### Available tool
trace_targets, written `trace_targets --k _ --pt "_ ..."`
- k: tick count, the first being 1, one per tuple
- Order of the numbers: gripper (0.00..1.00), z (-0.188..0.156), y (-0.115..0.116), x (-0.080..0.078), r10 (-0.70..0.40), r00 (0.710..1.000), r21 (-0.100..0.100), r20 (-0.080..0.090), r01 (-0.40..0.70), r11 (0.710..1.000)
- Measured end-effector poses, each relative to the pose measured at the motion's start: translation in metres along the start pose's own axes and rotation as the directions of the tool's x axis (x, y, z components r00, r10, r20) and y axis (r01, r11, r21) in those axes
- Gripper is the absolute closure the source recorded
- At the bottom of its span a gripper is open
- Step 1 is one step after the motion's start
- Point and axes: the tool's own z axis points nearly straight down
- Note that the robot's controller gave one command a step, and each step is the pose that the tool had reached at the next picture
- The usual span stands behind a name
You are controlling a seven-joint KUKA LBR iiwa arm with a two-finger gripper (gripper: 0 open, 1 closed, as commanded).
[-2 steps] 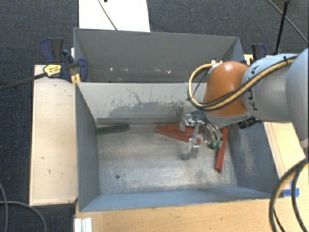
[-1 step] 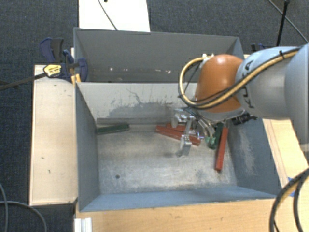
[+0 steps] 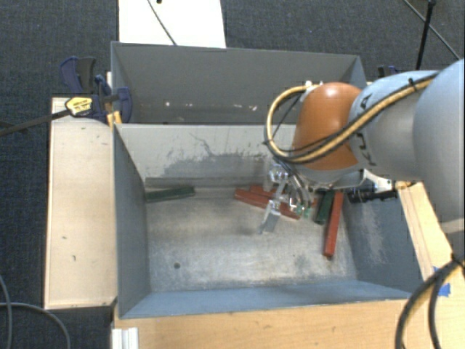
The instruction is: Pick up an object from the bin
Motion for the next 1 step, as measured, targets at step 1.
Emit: trace_targets --k 1 --pt "0.00 0.0330 -0.0054 0.0037 0.072 0.997 0.000 -0.001 -0.072 0.997"
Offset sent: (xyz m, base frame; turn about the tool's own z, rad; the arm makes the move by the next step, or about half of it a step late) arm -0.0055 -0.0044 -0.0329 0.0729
